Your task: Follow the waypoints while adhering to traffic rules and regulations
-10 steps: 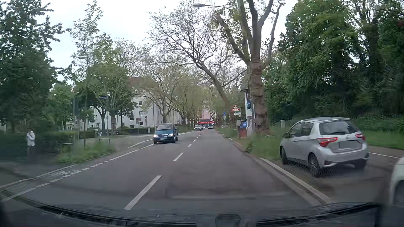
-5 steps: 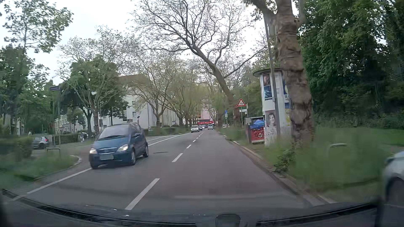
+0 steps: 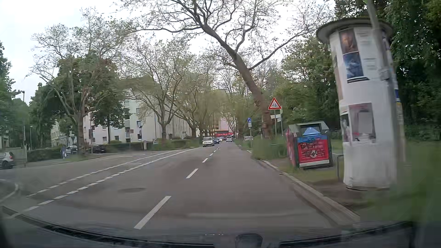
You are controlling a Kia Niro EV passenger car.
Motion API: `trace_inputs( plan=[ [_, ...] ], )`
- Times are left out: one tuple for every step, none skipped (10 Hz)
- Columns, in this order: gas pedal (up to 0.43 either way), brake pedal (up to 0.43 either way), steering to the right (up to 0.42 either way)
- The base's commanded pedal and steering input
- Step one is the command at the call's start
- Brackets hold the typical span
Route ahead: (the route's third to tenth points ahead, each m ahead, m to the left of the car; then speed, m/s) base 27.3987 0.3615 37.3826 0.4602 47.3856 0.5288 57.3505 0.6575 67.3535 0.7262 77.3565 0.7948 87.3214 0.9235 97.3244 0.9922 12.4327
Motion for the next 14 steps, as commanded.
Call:
trace_inputs(
  plan=[
    [0.098,0.0,-0.001],
    [0.098,0.0,-0.003],
    [0.098,0.0,-0.003],
    [0.098,0.0,-0.003],
    [0.098,0.0,-0.003],
    [0.098,0.0,-0.003],
    [0.098,0.0,-0.003],
    [0.098,0.0,-0.003],
    [0.098,0.0,-0.003],
    [0.098,0.0,-0.003],
    [0.098,0.0,-0.004],
    [0.098,0.0,-0.004],
    [0.098,0.0,-0.004],
    [0.098,0.0,-0.004]
  ],
)
